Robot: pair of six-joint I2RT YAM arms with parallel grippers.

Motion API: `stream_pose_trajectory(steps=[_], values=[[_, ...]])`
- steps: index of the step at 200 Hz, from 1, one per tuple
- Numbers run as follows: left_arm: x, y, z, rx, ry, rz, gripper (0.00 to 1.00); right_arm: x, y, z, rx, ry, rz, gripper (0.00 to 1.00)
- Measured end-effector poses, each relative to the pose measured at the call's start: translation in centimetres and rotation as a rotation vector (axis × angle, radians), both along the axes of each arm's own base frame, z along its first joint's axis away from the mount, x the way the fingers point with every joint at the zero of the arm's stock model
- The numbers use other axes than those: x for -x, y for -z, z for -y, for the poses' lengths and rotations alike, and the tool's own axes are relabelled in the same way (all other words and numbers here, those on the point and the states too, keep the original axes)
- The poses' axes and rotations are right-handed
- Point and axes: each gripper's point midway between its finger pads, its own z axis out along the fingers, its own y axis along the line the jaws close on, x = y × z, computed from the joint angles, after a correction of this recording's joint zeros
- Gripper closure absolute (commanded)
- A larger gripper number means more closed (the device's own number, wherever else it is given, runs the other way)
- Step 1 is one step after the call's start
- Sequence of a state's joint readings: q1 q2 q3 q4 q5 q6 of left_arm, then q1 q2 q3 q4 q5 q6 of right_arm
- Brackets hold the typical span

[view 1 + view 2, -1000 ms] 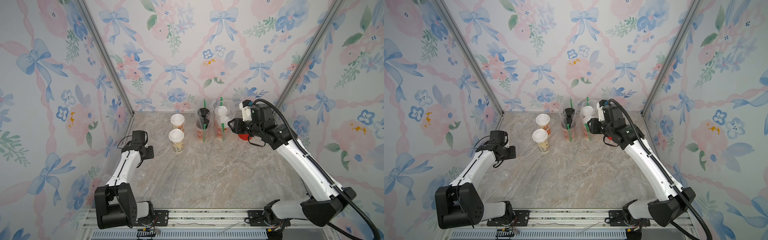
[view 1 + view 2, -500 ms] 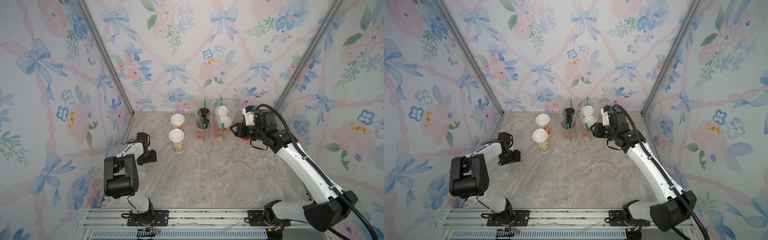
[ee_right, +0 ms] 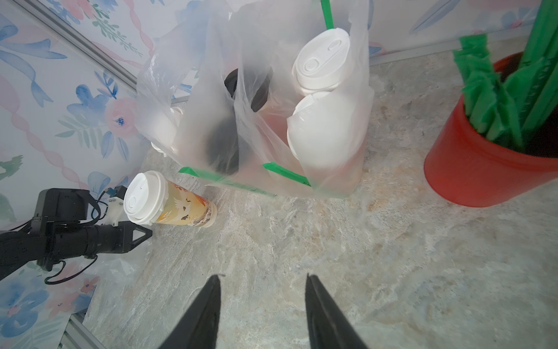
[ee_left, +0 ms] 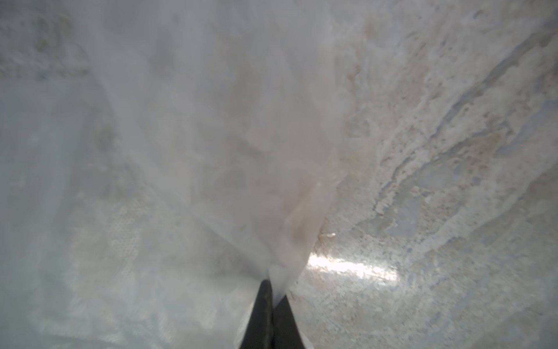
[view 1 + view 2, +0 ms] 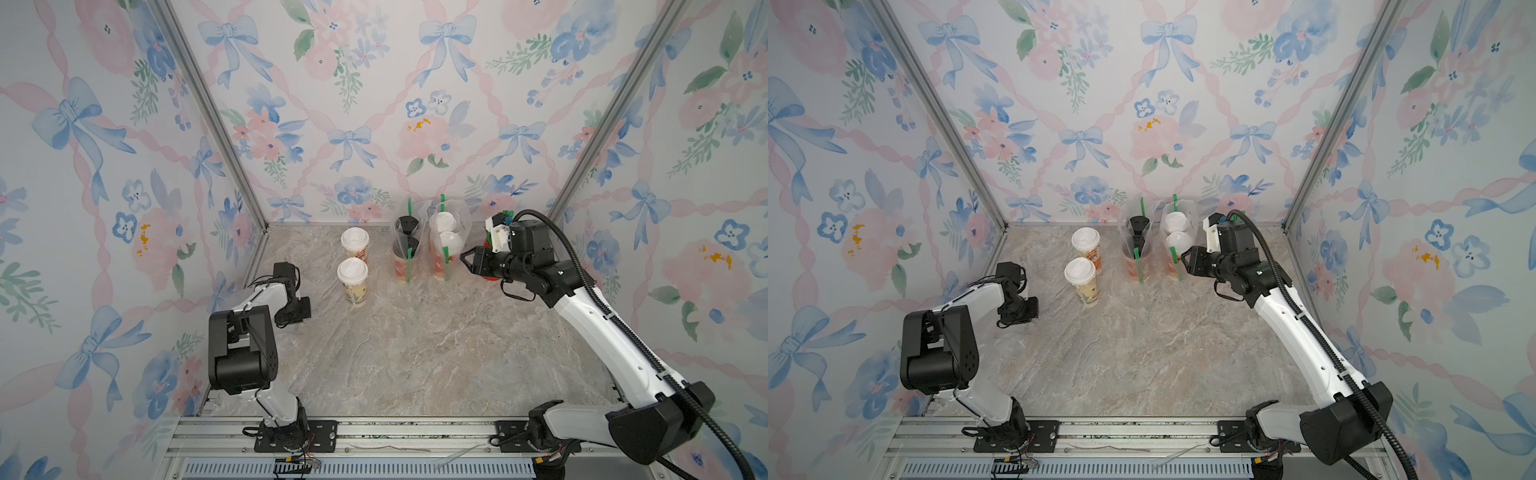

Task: Pack milk tea into plastic carrier bags
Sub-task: Pick up the plastic carrier bag from the center of the board.

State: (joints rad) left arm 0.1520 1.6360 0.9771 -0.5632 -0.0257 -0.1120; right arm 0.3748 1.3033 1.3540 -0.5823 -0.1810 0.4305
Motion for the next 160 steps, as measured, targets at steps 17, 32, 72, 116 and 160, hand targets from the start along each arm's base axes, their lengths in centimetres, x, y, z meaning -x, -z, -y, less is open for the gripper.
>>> stream_pose_trajectory(steps=[17,32,72,116,160], values=[[-0.4,-2.3,0.1,-0.004,0.003,0.076,1.00,0.2,-0.3,0.1,-0.003,0.000,0.007,0.53],[-0.8,-5.2,0.2,-0.011,0.008,0.172,1.00,0.4,-0.5,0.1,-0.005,0.000,0.011,0.53],[-1.0,-13.8,1.8,0.002,0.085,0.464,1.00,1.3,-1.1,0.4,-0.010,-0.005,0.013,0.53],[0.6,-21.6,7.7,0.056,0.337,0.729,1.00,2.2,-1.0,0.6,-0.009,-0.010,-0.013,0.53],[3.3,-27.9,13.8,0.143,0.620,0.937,1.00,3.6,-2.2,0.4,-0.027,-0.028,-0.017,0.53]])
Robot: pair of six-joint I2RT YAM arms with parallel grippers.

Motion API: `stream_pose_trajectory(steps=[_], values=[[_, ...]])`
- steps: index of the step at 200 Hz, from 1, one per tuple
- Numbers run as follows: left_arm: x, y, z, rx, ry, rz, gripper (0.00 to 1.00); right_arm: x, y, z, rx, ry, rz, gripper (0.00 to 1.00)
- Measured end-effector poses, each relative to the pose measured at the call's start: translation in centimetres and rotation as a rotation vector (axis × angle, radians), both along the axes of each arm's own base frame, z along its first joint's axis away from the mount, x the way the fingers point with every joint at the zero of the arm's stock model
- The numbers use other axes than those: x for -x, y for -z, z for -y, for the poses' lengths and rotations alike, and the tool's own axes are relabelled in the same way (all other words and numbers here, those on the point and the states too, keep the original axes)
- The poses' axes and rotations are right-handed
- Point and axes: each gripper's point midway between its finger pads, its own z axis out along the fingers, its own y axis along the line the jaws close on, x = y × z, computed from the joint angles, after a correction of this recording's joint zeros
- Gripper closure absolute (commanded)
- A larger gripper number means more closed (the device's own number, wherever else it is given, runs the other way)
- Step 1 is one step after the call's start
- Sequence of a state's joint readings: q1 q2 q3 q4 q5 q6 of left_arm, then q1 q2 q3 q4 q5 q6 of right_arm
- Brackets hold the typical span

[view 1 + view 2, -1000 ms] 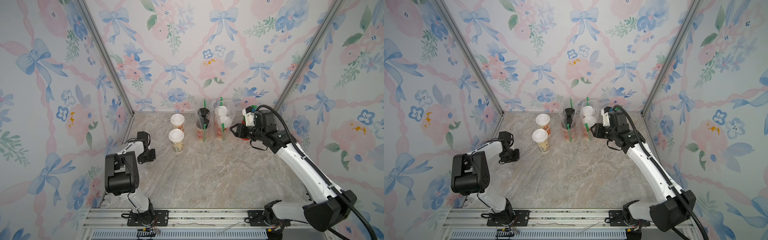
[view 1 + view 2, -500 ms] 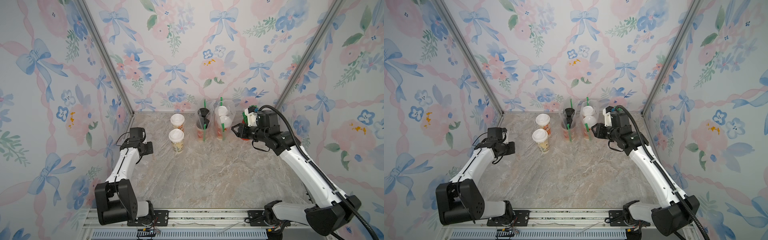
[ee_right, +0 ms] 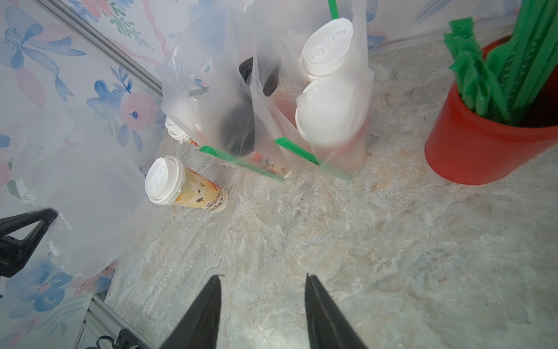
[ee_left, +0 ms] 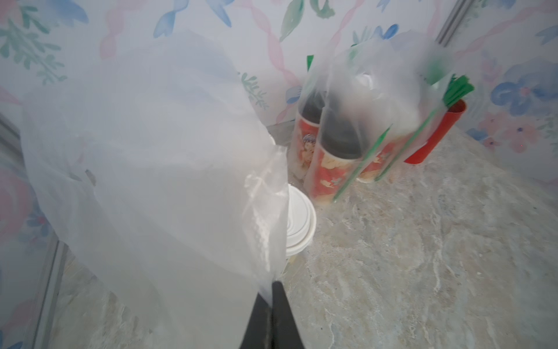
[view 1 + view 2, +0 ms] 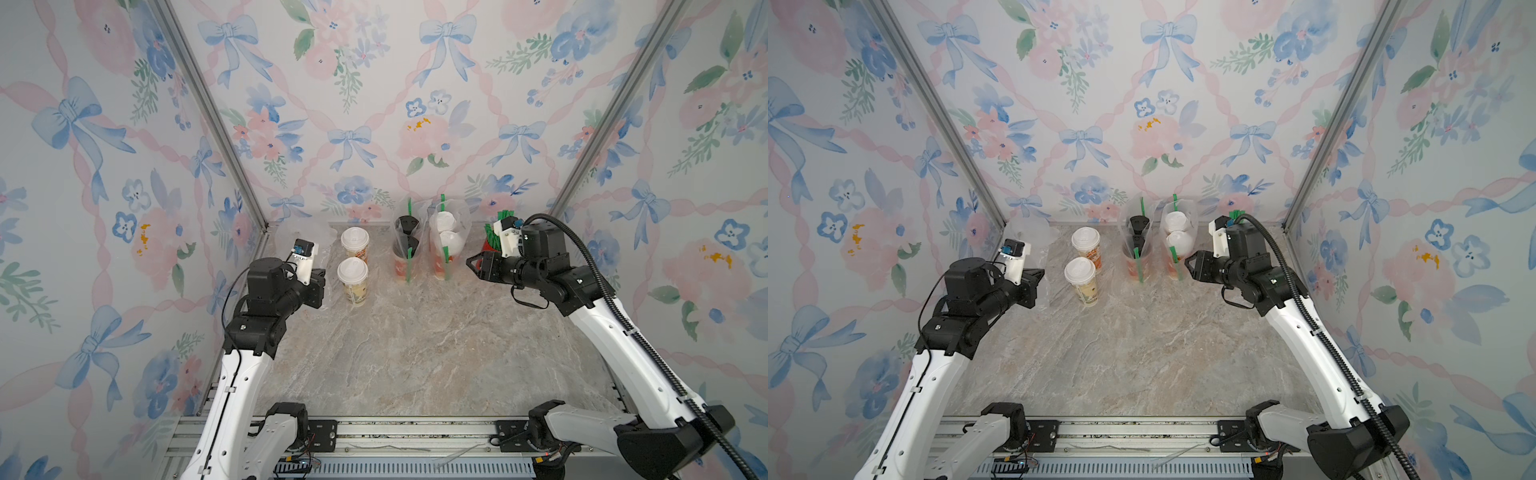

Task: Pack milk tea into plastic carrier bags
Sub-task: Pick up the plastic carrier bag from the center of the board.

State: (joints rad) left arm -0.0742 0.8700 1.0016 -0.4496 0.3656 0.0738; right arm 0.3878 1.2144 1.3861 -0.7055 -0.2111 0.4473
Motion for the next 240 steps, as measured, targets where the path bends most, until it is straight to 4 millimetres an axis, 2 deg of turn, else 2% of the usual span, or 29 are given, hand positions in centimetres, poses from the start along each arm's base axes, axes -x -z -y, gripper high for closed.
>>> stream_pose_trajectory(steps=[18,45,72,111,132,151,185,208,240], values=[[1.4,-2.3,2.6,0.003,0.126,0.080,1.00,0.6,-0.9,0.0,-0.016,-0.004,0.008,0.53],[4.0,-4.6,6.7,-0.026,0.330,0.191,1.00,2.1,-2.5,-0.4,-0.046,-0.027,0.015,0.53],[7.6,-5.8,10.3,-0.074,0.530,0.305,1.00,3.8,-4.5,-1.9,-0.084,-0.083,0.025,0.51],[12.7,-6.6,14.1,-0.169,0.800,0.497,1.00,6.0,-7.1,-3.7,-0.119,-0.155,0.043,0.46],[14.9,-5.8,15.8,-0.221,0.920,0.577,1.00,6.5,-7.6,-3.8,-0.127,-0.157,0.034,0.41],[15.9,-4.5,17.1,-0.267,0.992,0.607,1.00,6.7,-7.4,-3.4,-0.125,-0.135,0.015,0.37],[15.4,-1.5,18.8,-0.345,1.047,0.581,1.00,7.3,-7.6,-2.8,-0.129,-0.111,-0.005,0.34],[15.0,0.5,19.2,-0.378,1.060,0.551,1.00,7.9,-8.1,-2.2,-0.133,-0.097,0.002,0.34],[14.8,1.5,19.2,-0.389,1.060,0.547,1.00,8.7,-8.4,-1.5,-0.136,-0.081,-0.009,0.35]])
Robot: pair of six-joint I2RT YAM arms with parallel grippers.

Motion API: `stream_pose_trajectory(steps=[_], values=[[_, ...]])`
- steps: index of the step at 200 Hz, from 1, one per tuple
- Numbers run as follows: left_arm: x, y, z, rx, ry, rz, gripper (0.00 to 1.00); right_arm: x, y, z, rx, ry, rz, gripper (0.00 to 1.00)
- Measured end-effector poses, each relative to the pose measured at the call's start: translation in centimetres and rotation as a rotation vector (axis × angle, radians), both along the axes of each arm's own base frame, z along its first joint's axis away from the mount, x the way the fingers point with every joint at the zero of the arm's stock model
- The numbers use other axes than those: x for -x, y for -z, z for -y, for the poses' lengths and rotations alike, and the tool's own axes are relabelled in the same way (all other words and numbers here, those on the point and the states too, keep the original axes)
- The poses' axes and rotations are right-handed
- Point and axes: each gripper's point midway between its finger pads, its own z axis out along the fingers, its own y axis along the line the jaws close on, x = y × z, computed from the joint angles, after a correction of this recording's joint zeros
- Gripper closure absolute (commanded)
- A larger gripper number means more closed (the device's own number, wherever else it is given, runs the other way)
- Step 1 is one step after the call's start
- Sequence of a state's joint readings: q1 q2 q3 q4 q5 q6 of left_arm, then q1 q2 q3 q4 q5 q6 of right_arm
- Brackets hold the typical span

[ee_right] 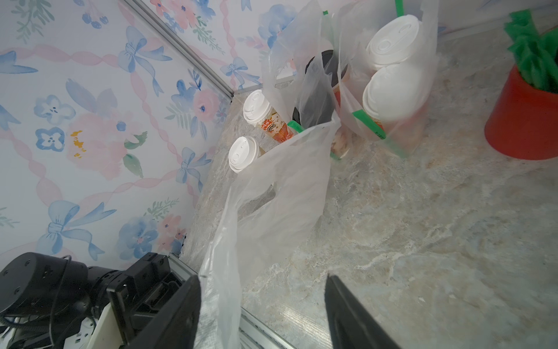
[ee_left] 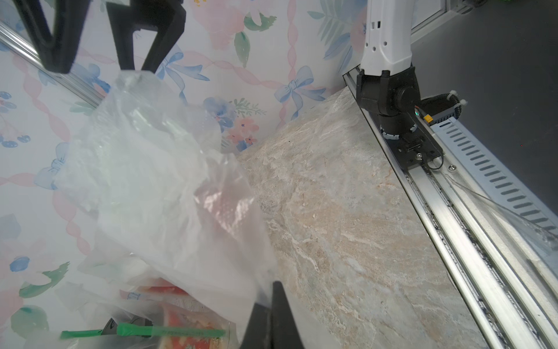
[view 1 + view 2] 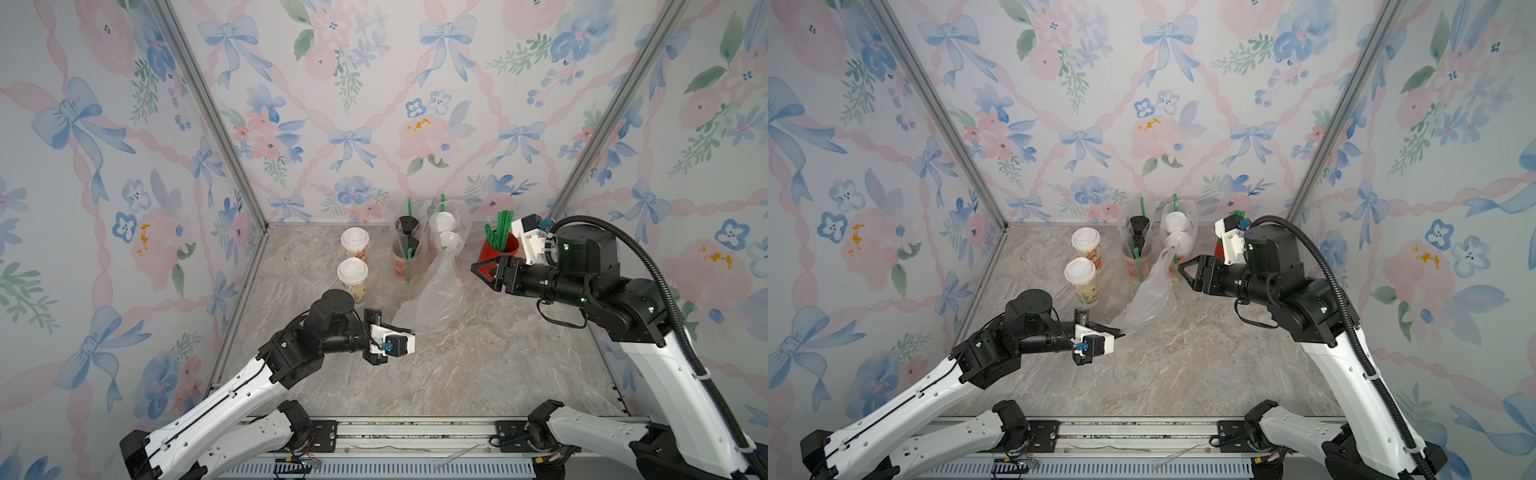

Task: Pack milk tea into plastic carrier bags
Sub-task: Pick up the plastic carrier bag from the center of the board, then adjust the plastic carrier bag at the center of the board.

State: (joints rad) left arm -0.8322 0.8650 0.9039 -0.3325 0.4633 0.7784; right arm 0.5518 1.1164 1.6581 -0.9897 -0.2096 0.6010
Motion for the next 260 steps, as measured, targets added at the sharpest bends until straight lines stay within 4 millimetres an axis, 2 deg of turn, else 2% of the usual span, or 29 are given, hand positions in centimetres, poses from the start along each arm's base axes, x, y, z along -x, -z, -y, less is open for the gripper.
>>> stream_pose_trajectory(steps=[34,82,98,114,162,232,260], values=[[0.2,-0.1,0.0,0.014,0.005,0.012,1.00,0.2,0.6,-0.4,-0.002,-0.016,-0.036,0.39],[0.6,-0.3,-0.3,0.026,0.007,0.023,1.00,0.0,1.2,-2.1,-0.048,-0.070,-0.102,0.45],[0.6,-0.1,-0.3,0.024,0.007,0.020,1.00,-0.3,1.4,-2.8,-0.057,-0.093,-0.119,0.48],[0.6,0.0,-0.3,0.022,0.007,0.019,1.00,-0.7,1.9,-3.5,-0.062,-0.107,-0.140,0.56],[0.6,0.0,-0.3,0.021,0.008,0.018,1.00,-1.8,3.6,-5.1,-0.050,-0.146,-0.199,0.64],[0.6,0.0,-0.3,0.022,0.011,0.018,1.00,-2.2,3.9,-7.5,-0.116,-0.226,-0.214,0.65],[0.6,0.0,-0.3,0.022,0.011,0.017,1.00,-3.1,5.1,-8.5,-0.111,-0.231,-0.248,0.86]])
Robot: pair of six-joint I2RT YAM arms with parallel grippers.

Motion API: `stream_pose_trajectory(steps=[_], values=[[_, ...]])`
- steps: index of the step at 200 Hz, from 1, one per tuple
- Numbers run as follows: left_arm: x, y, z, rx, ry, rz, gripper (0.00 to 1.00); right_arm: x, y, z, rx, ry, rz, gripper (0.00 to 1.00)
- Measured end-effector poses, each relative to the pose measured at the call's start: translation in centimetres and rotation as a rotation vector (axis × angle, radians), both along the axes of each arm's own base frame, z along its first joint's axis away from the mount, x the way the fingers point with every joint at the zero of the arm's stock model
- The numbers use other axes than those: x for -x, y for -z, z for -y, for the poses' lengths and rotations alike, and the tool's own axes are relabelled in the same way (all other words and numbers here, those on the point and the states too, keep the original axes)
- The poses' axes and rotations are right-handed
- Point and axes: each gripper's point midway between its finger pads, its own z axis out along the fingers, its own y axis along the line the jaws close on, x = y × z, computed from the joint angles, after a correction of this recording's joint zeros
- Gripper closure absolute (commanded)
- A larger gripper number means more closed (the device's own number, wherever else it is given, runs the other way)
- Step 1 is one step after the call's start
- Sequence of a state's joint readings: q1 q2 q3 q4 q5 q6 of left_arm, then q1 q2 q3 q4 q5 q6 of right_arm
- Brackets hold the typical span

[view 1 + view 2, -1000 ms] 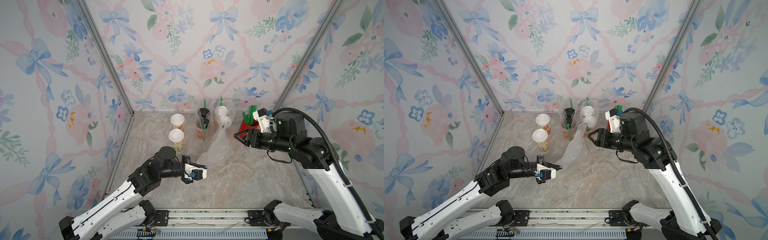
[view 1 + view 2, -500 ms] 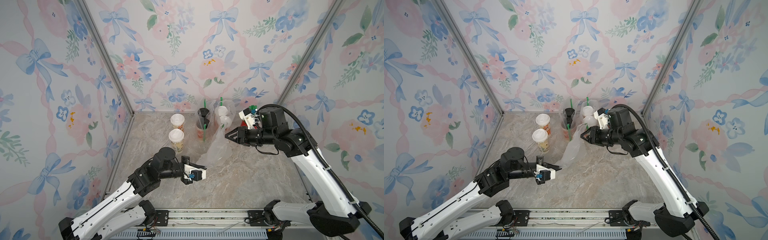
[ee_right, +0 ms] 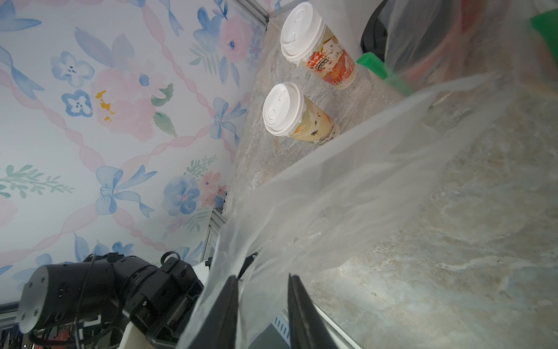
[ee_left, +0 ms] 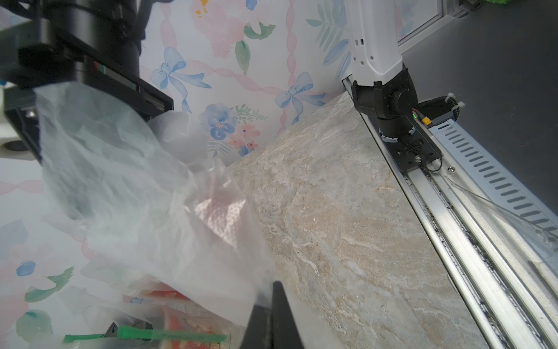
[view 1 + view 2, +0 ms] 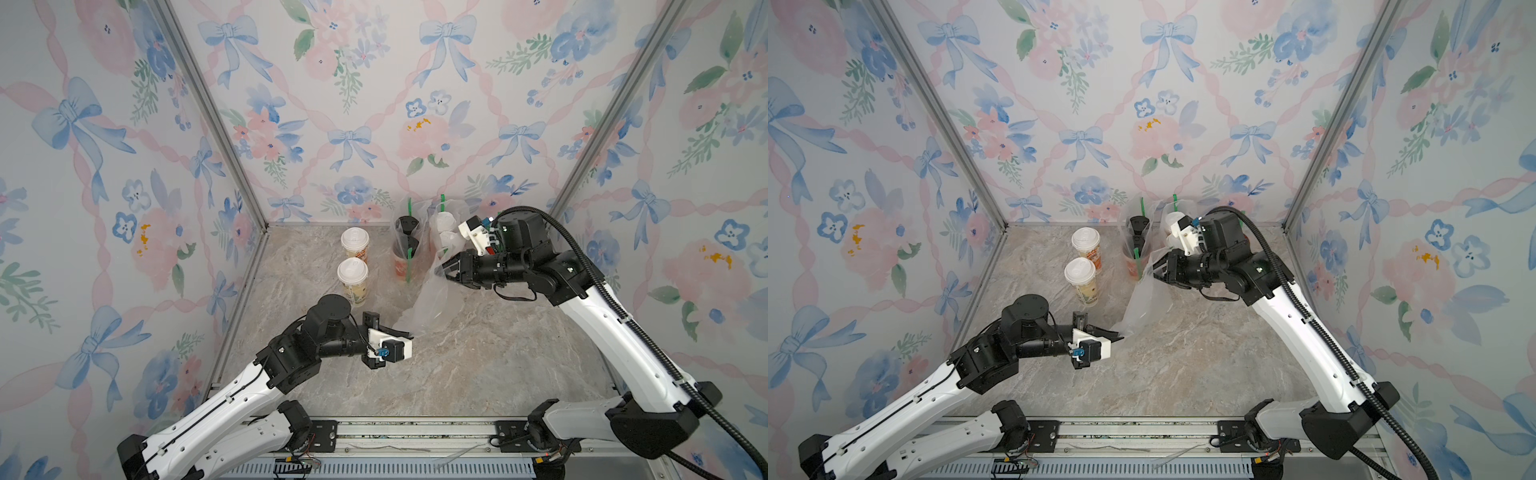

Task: Pack milk tea into plastic carrier bags
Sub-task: Adjust the plastic carrier bag at the center of the board.

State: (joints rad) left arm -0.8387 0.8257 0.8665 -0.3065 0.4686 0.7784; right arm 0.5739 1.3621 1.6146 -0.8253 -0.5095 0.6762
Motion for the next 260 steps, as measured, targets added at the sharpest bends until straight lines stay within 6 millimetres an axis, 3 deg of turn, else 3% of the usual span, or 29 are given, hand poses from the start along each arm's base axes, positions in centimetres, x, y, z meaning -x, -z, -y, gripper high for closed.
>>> stream_pose_trajectory(steps=[9,33,55,104,126,175,222,260], values=[[0.0,0.0,0.0,0.000,0.000,0.000,1.00,-0.2,0.4,-0.4,0.005,-0.006,-0.007,0.92],[-0.2,0.1,0.1,0.000,-0.007,-0.011,0.53,-0.1,0.7,-0.7,0.021,-0.008,0.000,1.00],[-0.3,0.2,0.1,0.009,-0.028,-0.053,0.34,0.0,1.3,-0.3,0.048,0.007,0.022,1.00],[-0.5,-0.3,0.1,0.056,-0.089,-0.208,0.28,0.9,3.6,1.3,0.153,0.029,0.093,1.00],[-1.0,-1.5,0.0,0.103,-0.150,-0.292,0.33,1.4,4.9,1.3,0.200,0.017,0.115,1.00],[-5.5,-3.5,-0.9,0.277,-0.484,-0.575,0.41,2.8,8.0,0.1,0.242,-0.038,0.114,1.00],[-9.3,-2.4,-4.3,0.542,-0.849,-0.920,0.32,3.9,10.7,-2.0,0.209,-0.066,0.072,1.00],[-10.4,0.2,-4.7,0.598,-0.972,-1.125,0.22,4.3,11.2,-3.6,0.177,-0.082,0.058,1.00]])
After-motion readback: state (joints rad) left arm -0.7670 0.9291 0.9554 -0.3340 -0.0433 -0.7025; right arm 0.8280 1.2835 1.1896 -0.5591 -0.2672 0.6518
